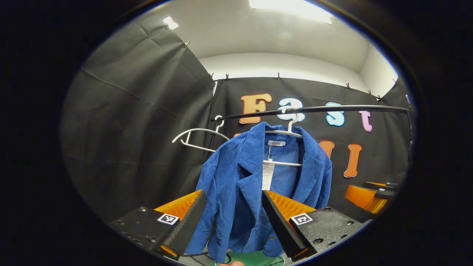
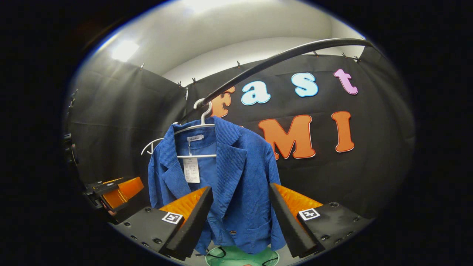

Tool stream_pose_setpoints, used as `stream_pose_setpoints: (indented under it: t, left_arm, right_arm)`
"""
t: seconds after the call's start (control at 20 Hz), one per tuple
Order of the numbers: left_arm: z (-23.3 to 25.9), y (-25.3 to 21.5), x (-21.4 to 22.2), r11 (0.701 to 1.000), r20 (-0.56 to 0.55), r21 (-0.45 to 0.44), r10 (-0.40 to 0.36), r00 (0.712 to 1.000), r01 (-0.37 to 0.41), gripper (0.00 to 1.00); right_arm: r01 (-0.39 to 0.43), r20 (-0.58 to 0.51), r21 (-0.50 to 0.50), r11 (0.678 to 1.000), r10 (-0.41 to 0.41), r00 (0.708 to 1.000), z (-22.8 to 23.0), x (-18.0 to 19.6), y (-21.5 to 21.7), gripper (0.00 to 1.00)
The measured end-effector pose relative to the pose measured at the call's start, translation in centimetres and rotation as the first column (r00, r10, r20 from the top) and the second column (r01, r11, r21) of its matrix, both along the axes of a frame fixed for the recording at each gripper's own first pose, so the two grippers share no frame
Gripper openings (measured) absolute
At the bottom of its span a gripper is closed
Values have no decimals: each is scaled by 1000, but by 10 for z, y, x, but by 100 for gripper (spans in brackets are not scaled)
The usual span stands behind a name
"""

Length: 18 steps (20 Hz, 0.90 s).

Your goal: Grasp the clothes on the hanger with both hands and then place them into the laundry hamper below.

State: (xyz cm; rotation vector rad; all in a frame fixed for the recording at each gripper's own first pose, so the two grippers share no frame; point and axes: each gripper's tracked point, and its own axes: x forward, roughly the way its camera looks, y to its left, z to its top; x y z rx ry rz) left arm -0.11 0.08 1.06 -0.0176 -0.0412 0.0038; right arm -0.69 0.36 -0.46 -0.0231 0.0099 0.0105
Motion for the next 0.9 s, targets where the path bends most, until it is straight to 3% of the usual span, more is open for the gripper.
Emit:
stream_pose_setpoints:
  t: [0.85,0.9]
  left_arm:
    - [6,10,-4,999,16,27,24,1000,-24,98]
    - [7,10,-4,999,17,27,24,1000,-24,95]
  right_arm:
    - [-13,9,-9,1000,13,1000,0,-2,0,98]
    - [-11,10,-10,1000,11,1000,0,-2,0,98]
